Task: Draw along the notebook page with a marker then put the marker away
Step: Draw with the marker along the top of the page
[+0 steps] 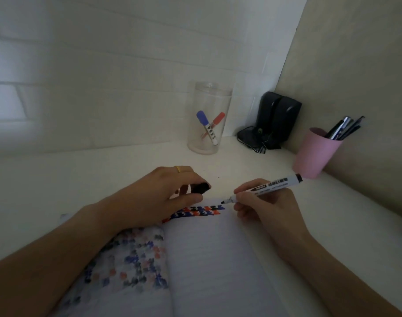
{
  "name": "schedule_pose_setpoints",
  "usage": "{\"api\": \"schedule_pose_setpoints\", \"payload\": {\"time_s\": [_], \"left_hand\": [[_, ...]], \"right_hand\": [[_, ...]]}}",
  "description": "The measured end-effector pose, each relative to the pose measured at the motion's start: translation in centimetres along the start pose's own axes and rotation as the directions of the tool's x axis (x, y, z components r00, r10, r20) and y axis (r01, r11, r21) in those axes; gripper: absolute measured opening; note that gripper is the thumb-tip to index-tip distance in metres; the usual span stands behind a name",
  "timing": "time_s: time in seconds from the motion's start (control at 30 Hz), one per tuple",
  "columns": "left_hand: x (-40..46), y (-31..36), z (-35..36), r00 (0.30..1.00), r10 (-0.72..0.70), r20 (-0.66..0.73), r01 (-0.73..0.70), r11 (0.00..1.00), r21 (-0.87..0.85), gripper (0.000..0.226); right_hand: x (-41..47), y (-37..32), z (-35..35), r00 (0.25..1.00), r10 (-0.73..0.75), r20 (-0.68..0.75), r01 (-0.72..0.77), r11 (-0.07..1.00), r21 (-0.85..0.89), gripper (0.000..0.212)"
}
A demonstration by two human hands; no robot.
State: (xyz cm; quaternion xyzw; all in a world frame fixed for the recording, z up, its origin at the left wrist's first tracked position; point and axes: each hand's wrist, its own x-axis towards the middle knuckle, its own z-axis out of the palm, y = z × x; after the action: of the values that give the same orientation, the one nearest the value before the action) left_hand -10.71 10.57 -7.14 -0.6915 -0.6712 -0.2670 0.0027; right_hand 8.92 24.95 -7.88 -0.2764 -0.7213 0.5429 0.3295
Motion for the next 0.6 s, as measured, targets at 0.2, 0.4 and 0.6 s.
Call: {"api": "schedule_pose_setpoints", "payload": {"time_s": [0.2,0.4,0.6], "left_hand": [[0.07,0.06,0.45,0.994,0.023,0.107,-0.019,0.999,-0.041,0.024],[0.14,-0.36,0.49,0.985,0.039,0.17,-0.026,0.997,-0.078,0.025],[0.14,-0.8,0.57,0.987,0.04,0.156,-0.03,0.997,-0.07,0.029]], "right_hand": [[-0.15,0.28,0.14,0.999,-0.035,0.0,0.035,0.985,-0.166,0.002],[-0.22,0.4,0.13,0.999,-0.051,0.017,0.054,0.975,-0.216,0.006],[-0.35,0.2,0.17,0.998,-0.048,0.038,0.055,0.976,-0.213,0.008]]}}
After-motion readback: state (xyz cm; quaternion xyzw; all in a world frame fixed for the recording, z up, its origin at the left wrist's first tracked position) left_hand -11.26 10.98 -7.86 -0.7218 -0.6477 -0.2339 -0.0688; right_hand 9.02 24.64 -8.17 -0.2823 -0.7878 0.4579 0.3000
